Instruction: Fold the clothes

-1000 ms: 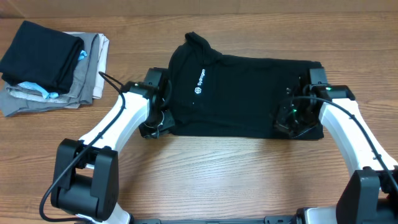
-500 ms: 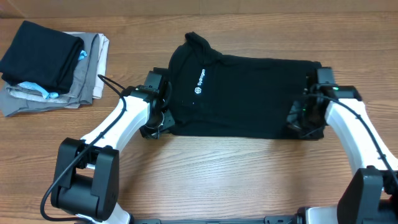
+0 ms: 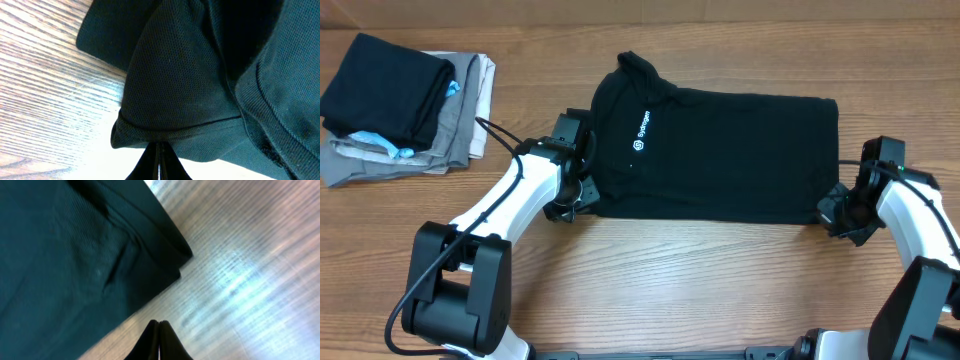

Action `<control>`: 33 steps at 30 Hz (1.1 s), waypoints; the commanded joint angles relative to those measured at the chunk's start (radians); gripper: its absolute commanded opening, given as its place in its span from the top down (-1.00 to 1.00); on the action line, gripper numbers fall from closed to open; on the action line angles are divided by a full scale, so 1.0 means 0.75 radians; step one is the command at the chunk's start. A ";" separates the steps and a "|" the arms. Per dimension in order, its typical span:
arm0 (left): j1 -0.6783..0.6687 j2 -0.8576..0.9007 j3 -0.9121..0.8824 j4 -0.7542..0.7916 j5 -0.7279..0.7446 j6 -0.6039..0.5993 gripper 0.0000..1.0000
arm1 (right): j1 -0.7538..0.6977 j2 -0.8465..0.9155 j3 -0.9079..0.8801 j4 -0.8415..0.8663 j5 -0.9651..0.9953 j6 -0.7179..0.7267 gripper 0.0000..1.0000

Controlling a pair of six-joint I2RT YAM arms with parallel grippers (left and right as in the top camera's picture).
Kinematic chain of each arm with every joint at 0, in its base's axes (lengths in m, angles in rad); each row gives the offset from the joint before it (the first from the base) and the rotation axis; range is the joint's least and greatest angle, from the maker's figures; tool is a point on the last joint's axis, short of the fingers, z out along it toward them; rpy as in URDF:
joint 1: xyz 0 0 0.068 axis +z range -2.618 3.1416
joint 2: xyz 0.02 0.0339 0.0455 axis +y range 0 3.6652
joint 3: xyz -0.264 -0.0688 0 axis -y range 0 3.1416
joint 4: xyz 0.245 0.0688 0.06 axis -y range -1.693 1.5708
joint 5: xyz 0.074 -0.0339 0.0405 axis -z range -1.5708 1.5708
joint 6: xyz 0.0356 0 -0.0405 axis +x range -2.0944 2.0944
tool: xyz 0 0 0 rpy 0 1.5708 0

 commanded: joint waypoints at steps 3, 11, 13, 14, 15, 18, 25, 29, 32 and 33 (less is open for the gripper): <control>0.006 -0.011 -0.007 0.012 -0.060 0.032 0.92 | -0.006 -0.001 -0.048 0.134 -0.043 0.004 0.92; 0.006 -0.011 -0.007 0.021 -0.085 0.038 0.91 | -0.006 0.001 -0.049 0.214 -0.052 0.001 0.92; 0.006 -0.011 -0.007 0.041 -0.084 0.037 0.92 | -0.006 0.002 -0.049 0.237 -0.047 0.001 0.92; 0.005 -0.011 -0.007 0.066 -0.084 0.037 0.92 | -0.006 0.002 -0.049 0.248 -0.020 0.002 0.92; 0.005 -0.011 -0.007 0.079 -0.083 0.037 0.92 | -0.006 0.002 -0.049 0.249 -0.006 0.002 0.92; 0.005 -0.011 -0.007 0.096 -0.083 0.037 0.92 | -0.006 0.004 -0.051 0.237 0.023 0.003 0.92; 0.005 -0.011 -0.007 0.096 -0.088 0.038 0.92 | -0.006 0.005 -0.170 0.363 0.042 0.007 0.92; 0.005 -0.010 -0.007 0.095 -0.148 0.037 0.92 | -0.006 0.005 -0.260 0.480 0.049 0.012 0.92; 0.005 -0.010 -0.007 0.090 -0.197 0.037 0.91 | -0.006 0.005 -0.289 0.506 0.084 0.047 0.92; 0.005 -0.010 -0.007 0.084 -0.203 0.037 0.91 | -0.006 0.005 -0.291 0.506 0.098 0.051 0.92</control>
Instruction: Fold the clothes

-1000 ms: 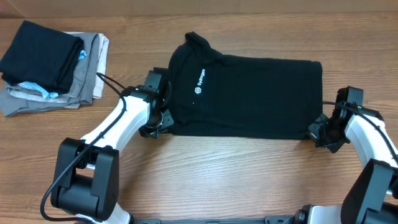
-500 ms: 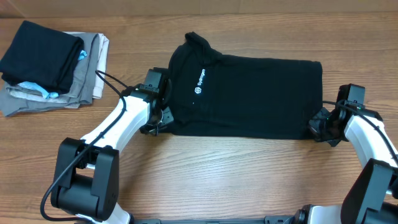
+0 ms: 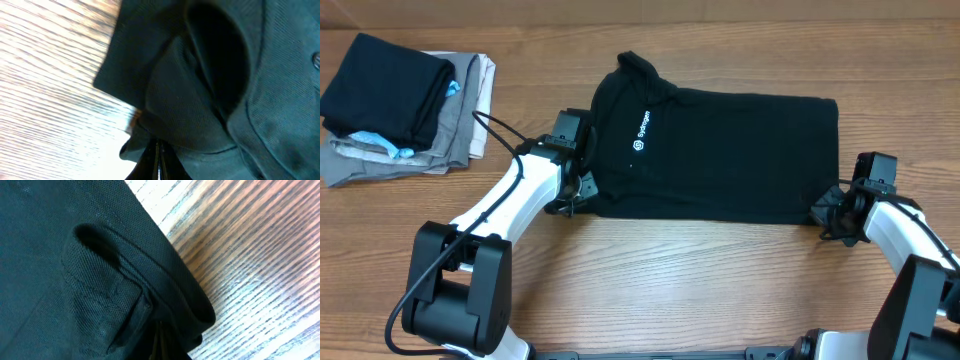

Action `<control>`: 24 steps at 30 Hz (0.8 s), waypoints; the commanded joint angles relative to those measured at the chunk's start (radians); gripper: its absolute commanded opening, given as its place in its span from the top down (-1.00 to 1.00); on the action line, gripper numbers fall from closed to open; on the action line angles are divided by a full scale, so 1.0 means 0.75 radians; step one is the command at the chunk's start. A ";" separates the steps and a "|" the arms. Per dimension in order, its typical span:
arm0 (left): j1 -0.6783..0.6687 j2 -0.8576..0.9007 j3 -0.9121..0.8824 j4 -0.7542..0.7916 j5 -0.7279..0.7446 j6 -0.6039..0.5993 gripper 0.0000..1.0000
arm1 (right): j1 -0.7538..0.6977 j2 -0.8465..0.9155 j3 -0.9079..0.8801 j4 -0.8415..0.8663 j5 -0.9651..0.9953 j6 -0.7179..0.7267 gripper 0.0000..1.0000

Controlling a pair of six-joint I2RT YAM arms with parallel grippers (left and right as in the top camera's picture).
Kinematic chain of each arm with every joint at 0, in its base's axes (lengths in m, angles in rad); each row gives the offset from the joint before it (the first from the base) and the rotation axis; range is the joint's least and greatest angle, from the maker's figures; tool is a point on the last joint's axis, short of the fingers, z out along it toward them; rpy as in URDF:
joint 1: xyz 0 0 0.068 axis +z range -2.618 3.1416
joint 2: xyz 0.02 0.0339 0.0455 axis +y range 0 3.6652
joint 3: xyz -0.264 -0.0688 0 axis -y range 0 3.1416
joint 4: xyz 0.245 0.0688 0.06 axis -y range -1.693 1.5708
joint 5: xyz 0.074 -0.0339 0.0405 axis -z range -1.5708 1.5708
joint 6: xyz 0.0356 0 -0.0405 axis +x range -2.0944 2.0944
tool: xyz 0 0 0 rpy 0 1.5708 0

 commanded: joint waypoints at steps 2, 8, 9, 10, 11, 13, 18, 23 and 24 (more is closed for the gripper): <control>0.005 -0.010 -0.010 -0.015 -0.096 0.027 0.90 | -0.004 0.016 -0.051 0.004 0.093 0.039 0.92; 0.005 -0.009 -0.076 0.004 -0.157 0.027 0.87 | -0.004 0.016 -0.051 -0.082 0.211 0.142 0.92; 0.005 -0.008 -0.086 0.007 -0.169 0.027 0.87 | -0.004 0.016 -0.051 -0.087 0.213 0.142 0.92; 0.005 -0.008 -0.097 0.011 -0.181 0.027 0.87 | -0.005 0.016 -0.051 -0.096 0.222 0.143 0.92; 0.005 -0.008 -0.109 0.016 -0.203 0.027 0.86 | -0.007 0.016 -0.051 -0.108 0.224 0.142 0.92; 0.006 -0.008 -0.126 0.022 -0.230 0.027 0.85 | -0.021 0.016 -0.051 -0.133 0.226 0.148 0.92; 0.006 -0.008 -0.134 0.020 -0.234 0.029 0.92 | -0.050 0.016 -0.051 -0.139 0.225 0.141 0.90; 0.006 -0.035 -0.074 -0.033 -0.234 0.063 0.92 | -0.049 0.016 -0.050 -0.136 0.225 0.141 0.84; 0.007 -0.043 -0.049 -0.056 -0.234 0.063 0.92 | -0.049 0.016 -0.050 -0.133 0.225 0.141 0.84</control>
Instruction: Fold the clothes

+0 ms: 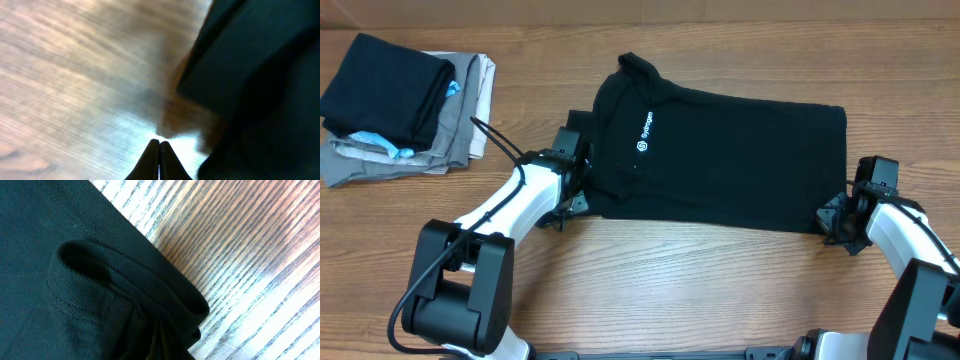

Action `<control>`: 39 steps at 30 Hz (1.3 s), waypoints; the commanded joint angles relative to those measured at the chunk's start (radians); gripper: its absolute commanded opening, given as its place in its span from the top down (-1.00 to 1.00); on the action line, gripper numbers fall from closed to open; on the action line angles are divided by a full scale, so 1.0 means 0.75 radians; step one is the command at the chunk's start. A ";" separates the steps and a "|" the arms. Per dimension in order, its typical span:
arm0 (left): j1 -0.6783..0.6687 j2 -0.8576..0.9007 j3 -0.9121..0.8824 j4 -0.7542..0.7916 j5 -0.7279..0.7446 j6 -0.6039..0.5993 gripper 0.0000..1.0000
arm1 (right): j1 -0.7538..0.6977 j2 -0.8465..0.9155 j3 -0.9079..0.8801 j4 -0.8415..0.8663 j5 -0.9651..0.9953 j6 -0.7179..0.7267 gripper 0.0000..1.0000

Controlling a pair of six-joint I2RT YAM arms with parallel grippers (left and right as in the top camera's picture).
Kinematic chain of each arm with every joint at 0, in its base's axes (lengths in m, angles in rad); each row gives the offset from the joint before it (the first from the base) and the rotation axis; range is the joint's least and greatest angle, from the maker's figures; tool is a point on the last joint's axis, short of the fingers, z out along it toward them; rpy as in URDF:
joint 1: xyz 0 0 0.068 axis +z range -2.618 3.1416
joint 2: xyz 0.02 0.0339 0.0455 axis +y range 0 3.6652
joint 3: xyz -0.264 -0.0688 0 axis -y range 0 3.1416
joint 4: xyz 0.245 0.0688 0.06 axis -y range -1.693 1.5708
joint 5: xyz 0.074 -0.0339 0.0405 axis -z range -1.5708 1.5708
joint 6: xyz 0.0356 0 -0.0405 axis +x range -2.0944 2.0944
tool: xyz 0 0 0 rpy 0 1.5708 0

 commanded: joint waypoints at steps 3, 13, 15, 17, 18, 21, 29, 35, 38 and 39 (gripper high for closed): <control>0.007 -0.086 0.145 -0.100 0.040 0.082 0.89 | -0.027 0.035 -0.047 -0.022 0.098 0.009 0.82; 0.008 -0.055 0.147 -0.035 0.273 0.280 0.09 | -0.027 0.035 -0.047 -0.021 0.093 0.009 0.73; 0.008 -0.042 0.147 -0.024 0.271 0.280 0.10 | -0.027 0.035 -0.047 -0.019 0.093 0.009 0.72; 0.016 -0.038 0.147 -0.017 0.271 0.279 0.20 | -0.027 0.035 -0.047 -0.020 0.093 0.009 0.71; 0.028 -0.038 0.148 -0.016 0.269 0.279 0.30 | -0.027 0.035 -0.047 -0.020 0.093 0.009 0.71; 0.087 -0.038 0.148 -0.015 0.273 0.268 0.47 | -0.027 0.035 -0.047 -0.020 0.093 0.009 0.70; 0.320 -0.038 0.148 0.004 0.424 0.406 -0.16 | -0.027 0.035 -0.047 -0.016 0.093 0.009 0.62; 0.333 -0.036 0.146 0.049 0.446 0.514 -0.20 | -0.027 0.035 -0.047 -0.008 0.093 0.009 0.59; 0.323 -0.027 0.144 0.089 0.446 0.513 -0.21 | -0.027 0.035 -0.047 -0.009 0.093 0.009 0.57; 0.318 -0.022 0.144 0.093 0.442 0.514 -0.20 | -0.027 0.035 -0.047 -0.010 0.093 0.009 0.57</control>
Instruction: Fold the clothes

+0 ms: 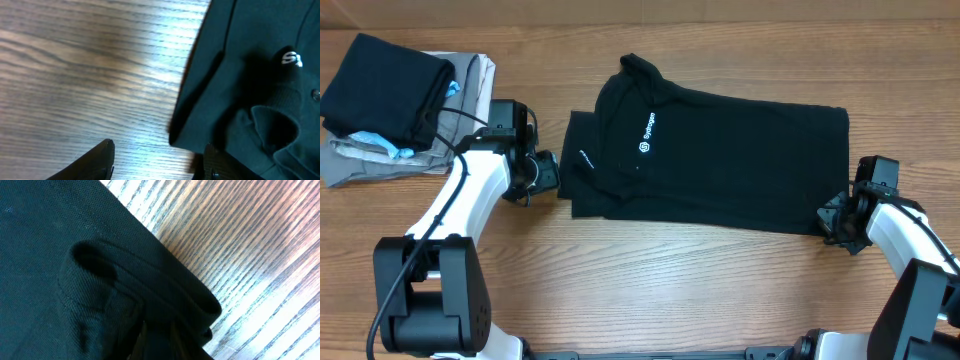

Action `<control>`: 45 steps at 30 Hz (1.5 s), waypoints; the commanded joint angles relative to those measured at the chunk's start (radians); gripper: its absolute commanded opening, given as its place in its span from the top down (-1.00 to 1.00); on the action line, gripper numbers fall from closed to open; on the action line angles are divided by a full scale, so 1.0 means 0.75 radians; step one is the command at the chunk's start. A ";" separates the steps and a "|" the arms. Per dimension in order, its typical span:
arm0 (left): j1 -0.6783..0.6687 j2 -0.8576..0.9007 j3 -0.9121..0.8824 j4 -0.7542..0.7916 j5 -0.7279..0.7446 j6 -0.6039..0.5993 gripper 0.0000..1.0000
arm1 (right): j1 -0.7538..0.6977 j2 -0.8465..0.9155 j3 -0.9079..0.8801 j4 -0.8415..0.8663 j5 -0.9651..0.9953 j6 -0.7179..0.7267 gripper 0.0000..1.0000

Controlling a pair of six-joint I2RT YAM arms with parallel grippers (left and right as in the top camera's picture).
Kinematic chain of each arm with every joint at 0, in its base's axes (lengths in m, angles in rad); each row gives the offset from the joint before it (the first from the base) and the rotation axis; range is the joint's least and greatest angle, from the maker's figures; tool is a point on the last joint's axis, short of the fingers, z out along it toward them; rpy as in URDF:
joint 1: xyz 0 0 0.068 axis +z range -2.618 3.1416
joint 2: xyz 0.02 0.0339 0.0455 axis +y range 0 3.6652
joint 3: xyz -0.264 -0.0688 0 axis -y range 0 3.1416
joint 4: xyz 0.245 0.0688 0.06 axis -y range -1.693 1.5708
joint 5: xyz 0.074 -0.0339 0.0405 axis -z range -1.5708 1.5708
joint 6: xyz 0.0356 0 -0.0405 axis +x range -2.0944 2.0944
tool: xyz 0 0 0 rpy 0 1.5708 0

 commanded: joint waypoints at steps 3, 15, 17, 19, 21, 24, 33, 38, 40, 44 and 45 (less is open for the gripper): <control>-0.041 0.051 0.010 0.021 0.025 0.050 -0.20 | -0.027 0.036 -0.047 -0.021 0.088 0.006 0.56; -0.087 0.270 0.009 0.104 0.020 0.050 0.02 | -0.027 0.036 -0.047 -0.026 0.087 0.006 0.55; -0.087 0.281 0.009 0.101 0.019 0.050 0.23 | -0.027 0.036 -0.047 -0.026 0.084 0.006 0.55; -0.087 0.282 0.009 0.094 0.020 0.050 0.51 | -0.027 0.036 -0.047 -0.026 0.083 0.006 0.55; -0.087 0.282 0.009 0.087 0.020 0.050 0.78 | -0.027 0.036 -0.047 -0.026 0.083 0.006 0.55; -0.087 0.282 0.009 0.072 0.016 0.050 0.92 | -0.027 0.036 -0.047 -0.026 0.083 0.006 0.55; -0.087 0.282 0.009 0.057 0.031 0.058 0.00 | -0.027 0.036 -0.047 -0.026 0.072 0.006 0.55; -0.098 0.281 0.010 0.033 0.034 0.076 0.05 | -0.027 0.036 -0.047 -0.026 0.063 0.005 0.55; -0.098 0.281 0.010 0.034 0.084 0.108 0.03 | -0.027 0.036 -0.047 -0.025 0.063 0.006 0.54; -0.098 0.280 0.013 0.029 0.208 0.131 0.01 | -0.027 0.036 -0.047 -0.022 0.063 0.006 0.54; -0.098 0.278 0.017 0.030 0.228 0.130 0.02 | -0.027 0.036 -0.047 -0.022 0.063 0.006 0.54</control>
